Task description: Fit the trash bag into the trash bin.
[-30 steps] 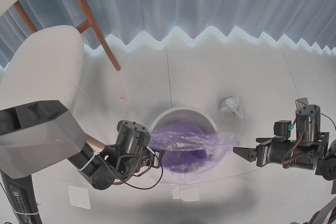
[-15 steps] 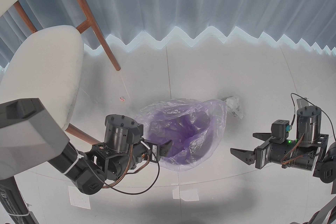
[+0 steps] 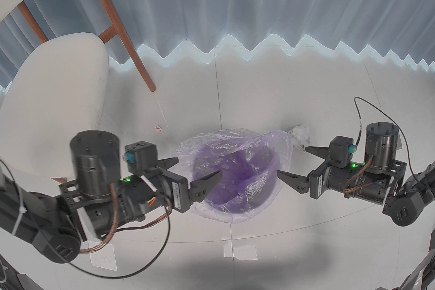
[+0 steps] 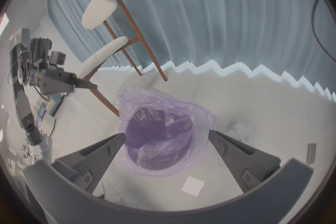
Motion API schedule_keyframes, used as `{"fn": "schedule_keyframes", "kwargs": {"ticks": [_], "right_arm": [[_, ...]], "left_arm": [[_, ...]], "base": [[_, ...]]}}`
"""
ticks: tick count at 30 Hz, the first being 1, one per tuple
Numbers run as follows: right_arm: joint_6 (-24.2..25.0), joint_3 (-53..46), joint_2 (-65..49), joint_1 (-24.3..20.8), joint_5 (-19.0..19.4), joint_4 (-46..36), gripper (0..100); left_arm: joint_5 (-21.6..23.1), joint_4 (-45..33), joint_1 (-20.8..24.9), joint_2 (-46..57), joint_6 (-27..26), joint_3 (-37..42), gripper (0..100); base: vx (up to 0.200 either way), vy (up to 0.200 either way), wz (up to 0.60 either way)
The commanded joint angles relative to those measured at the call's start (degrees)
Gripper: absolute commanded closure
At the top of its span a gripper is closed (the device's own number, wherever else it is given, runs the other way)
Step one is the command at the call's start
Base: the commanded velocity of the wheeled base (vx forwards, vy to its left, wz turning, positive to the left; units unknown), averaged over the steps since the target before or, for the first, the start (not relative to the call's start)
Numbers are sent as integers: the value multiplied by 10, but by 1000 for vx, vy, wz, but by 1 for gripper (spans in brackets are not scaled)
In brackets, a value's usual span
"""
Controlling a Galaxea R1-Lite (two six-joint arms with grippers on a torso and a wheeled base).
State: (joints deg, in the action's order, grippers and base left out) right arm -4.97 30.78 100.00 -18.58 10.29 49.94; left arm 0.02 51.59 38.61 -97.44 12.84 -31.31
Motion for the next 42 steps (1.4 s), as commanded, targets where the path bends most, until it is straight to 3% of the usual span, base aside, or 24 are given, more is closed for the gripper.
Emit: {"fn": "schedule_keyframes", "kwargs": {"ticks": [1,5,8,12,21,35,36,42], "right_arm": [[-75,61,103,2,27,49,0],[-137,86,128,10,79,54,0],[-182,108,146,19,127,56,0],[-218,156,167,26,158,53,0],[-243,203,209,26,169,49,0],[-245,277,272,30,177,48,0],[-245,283,278,31,177,48,100],[-238,348,298,43,197,44,100]], "left_arm": [[49,-4,-3,140,2,89,0],[47,0,-4,182,2,151,0],[38,0,-13,187,3,160,0],[38,4,-23,185,11,160,0],[43,13,-6,201,141,162,0],[55,17,-15,226,146,215,0],[55,17,-15,226,146,215,0],[54,16,-16,226,144,219,0]], "base": [[0,0,0],[0,0,0],[0,0,0],[0,0,0],[0,0,0],[0,0,0],[0,0,0],[0,0,0]]}}
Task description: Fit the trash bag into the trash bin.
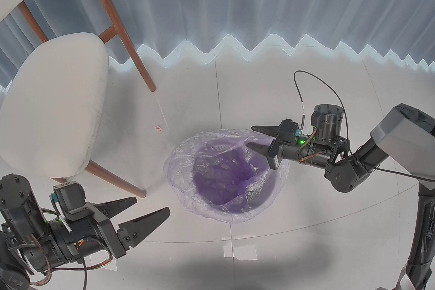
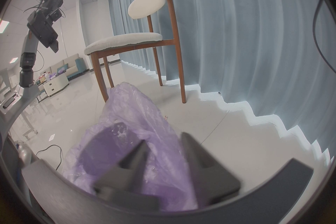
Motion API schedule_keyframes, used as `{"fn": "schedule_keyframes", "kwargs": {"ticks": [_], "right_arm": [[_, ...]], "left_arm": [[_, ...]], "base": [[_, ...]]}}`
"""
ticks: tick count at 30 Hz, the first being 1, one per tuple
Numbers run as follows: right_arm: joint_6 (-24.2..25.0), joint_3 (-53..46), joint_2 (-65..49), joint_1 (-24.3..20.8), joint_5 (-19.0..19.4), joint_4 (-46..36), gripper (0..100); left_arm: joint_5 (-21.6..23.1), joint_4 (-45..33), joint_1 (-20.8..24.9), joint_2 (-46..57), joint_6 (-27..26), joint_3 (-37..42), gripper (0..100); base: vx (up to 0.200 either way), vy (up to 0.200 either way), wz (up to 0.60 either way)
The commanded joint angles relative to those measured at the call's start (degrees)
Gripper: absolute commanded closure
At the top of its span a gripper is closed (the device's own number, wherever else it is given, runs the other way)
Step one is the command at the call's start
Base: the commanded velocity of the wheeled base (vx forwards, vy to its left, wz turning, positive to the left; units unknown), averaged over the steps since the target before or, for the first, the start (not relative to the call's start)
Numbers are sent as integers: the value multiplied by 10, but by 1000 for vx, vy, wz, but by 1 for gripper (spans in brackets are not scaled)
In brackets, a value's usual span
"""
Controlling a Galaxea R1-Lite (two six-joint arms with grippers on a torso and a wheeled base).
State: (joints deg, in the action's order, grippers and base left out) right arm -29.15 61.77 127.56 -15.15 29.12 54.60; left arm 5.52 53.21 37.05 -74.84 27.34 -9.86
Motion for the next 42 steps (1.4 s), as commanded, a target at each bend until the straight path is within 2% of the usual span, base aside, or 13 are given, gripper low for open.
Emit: {"fn": "schedule_keyframes", "kwargs": {"ticks": [1,7,18,21,22,24,27,28,29,30,33,37,42], "right_arm": [[4,38,23,9,8,-3,100],[77,80,23,18,20,-25,100],[285,157,52,18,22,-28,100],[356,174,63,19,23,-29,100],[356,174,63,19,23,-29,100],[431,201,81,21,23,-34,100],[469,222,89,27,23,-51,100],[500,241,96,29,24,-69,100],[500,241,96,29,24,-69,100],[540,272,108,35,23,-91,100],[595,325,130,41,23,-115,100],[653,401,160,53,23,-154,100],[692,455,171,61,24,-204,100]], "left_arm": [[-1,0,0,0,-1,5,0],[16,0,8,0,-2,32,0],[171,12,-8,-39,3,20,0],[168,22,-6,-79,2,-7,0],[168,22,-6,-79,2,-7,0],[167,21,-8,-93,1,-31,0],[167,21,-9,-95,1,-33,0],[167,21,-9,-95,0,-31,0],[167,21,-9,-95,0,-31,0],[167,20,-9,-94,-1,-28,0],[165,18,-9,-94,-1,-28,0],[147,15,-9,-94,-1,-26,0],[145,15,-9,-93,-1,-17,0]], "base": [[0,0,0],[0,0,0],[0,0,0],[0,0,0],[0,0,0],[0,0,0],[0,0,0],[0,0,0],[0,0,0],[0,0,0],[0,0,0],[0,0,0],[0,0,0]]}}
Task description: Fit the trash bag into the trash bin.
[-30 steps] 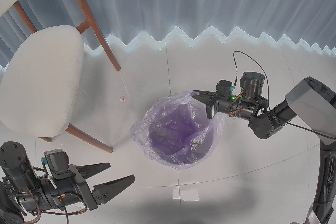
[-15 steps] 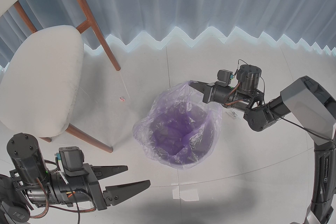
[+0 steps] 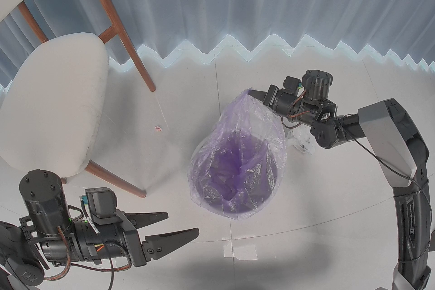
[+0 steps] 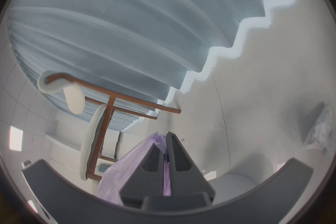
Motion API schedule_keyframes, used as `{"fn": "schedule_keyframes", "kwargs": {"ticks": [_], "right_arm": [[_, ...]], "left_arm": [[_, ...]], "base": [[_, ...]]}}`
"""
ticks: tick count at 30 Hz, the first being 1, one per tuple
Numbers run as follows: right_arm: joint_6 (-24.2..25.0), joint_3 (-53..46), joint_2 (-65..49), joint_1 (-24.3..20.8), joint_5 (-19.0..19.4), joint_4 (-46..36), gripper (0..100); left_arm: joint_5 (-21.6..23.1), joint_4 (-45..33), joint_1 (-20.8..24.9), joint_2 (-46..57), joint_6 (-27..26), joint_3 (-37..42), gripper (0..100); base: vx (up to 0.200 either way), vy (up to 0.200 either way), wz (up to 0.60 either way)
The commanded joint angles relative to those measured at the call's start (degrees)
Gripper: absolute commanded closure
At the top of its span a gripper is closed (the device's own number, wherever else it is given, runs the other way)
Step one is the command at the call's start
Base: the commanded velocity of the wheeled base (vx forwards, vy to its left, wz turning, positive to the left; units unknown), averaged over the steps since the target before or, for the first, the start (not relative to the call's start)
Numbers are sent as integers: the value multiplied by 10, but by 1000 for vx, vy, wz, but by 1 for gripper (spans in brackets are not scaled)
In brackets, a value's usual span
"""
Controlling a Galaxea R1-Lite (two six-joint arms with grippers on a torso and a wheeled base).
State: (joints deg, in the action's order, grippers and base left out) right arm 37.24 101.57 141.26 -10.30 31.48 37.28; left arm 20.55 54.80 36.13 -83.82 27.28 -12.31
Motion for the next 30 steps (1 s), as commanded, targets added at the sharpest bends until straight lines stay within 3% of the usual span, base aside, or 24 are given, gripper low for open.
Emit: {"fn": "schedule_keyframes", "kwargs": {"ticks": [1,24,30], "right_arm": [[34,63,33,12,1,-44,100],[32,81,90,9,4,-85,100],[41,118,118,12,26,-89,100]], "left_arm": [[-5,0,0,-3,0,10,0],[-6,1,-1,2,-7,32,0],[-6,1,-1,2,-21,46,0]], "base": [[0,0,0],[0,0,0],[0,0,0]]}}
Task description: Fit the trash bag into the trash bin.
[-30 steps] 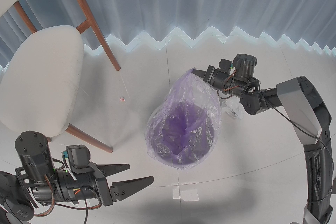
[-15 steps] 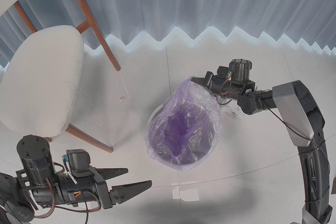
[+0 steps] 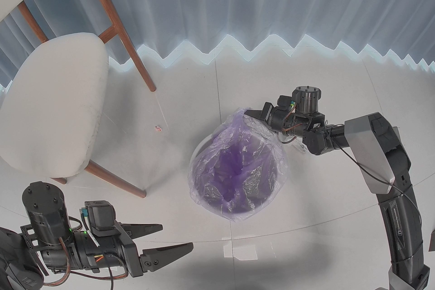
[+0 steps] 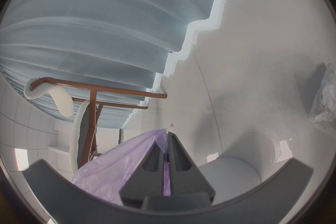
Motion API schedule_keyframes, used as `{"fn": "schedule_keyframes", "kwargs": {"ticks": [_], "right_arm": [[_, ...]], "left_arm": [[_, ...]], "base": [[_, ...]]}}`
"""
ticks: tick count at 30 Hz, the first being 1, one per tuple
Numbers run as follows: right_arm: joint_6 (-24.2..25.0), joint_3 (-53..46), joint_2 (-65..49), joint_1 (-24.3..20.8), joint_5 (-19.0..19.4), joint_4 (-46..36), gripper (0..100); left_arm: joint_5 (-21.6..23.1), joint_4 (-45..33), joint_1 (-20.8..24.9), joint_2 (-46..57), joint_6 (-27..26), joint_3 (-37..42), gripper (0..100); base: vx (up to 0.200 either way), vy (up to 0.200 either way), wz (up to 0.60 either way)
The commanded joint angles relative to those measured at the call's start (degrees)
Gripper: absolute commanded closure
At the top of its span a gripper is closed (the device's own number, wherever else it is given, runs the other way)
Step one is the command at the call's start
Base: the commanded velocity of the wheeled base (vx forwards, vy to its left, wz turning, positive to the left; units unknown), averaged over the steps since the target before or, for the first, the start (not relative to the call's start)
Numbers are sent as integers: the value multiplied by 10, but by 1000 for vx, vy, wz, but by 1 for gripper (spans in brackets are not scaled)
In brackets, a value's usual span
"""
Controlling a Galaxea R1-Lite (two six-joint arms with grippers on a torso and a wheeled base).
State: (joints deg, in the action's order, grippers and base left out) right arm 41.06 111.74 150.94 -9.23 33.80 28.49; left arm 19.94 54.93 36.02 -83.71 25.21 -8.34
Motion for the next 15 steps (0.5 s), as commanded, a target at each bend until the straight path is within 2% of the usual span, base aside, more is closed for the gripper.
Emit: {"fn": "schedule_keyframes", "kwargs": {"ticks": [1,8,9,15], "right_arm": [[3,23,26,1,3,-6,100],[3,29,49,1,3,-43,100],[3,29,51,1,3,-48,0],[1,29,30,4,3,-57,0]], "left_arm": [[0,0,0,0,0,7,0],[0,-2,0,0,-1,8,0],[0,-3,0,0,-1,8,0],[1,1,0,-1,-1,4,0]], "base": [[0,0,0],[0,0,0],[0,0,0],[0,0,0]]}}
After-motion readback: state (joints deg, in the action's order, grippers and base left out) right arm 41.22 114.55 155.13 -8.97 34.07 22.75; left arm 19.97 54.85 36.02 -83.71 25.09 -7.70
